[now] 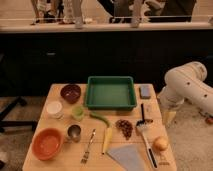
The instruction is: Place banana in plastic cup
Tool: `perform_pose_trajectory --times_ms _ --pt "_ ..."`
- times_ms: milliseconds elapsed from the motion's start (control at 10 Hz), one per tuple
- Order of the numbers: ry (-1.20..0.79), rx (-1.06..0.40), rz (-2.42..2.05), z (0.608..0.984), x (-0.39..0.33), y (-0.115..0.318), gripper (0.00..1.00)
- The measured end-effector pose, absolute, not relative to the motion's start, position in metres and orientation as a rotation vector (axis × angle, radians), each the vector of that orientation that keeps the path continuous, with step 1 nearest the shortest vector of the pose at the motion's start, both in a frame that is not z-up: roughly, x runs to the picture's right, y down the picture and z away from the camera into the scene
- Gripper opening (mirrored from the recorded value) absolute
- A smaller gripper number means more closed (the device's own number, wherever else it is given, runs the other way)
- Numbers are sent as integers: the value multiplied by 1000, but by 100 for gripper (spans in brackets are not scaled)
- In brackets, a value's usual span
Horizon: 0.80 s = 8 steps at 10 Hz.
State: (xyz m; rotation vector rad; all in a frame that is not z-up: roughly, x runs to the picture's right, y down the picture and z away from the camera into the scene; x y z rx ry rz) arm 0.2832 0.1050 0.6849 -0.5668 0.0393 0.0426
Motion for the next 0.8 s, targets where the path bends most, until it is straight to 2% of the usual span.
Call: perform_pose_trajectory --times_ms 500,800 --pt "28 -569 9 685 280 110 80" --pt "-45 -558 -190 680 250 127 80"
